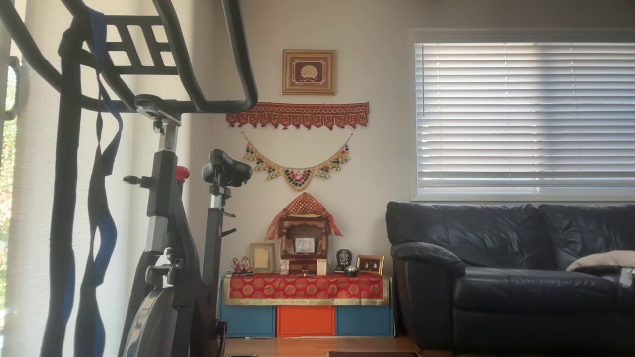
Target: Sort medicines into box.
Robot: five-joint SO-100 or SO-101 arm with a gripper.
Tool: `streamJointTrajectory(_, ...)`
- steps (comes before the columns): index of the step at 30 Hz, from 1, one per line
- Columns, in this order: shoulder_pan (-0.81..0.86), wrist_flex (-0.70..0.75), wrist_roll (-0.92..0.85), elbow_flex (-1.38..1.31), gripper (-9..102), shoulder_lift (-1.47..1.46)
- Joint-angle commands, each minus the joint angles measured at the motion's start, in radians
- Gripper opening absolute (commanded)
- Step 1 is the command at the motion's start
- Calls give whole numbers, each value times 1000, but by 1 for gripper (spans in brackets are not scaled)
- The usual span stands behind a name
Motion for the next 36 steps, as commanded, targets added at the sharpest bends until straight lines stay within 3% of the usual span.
streamJointTrajectory(1, 2, -26, -15, -35, 17, 17)
streamJointTrajectory(36, 48, -101, -55, -2, 14, 112)
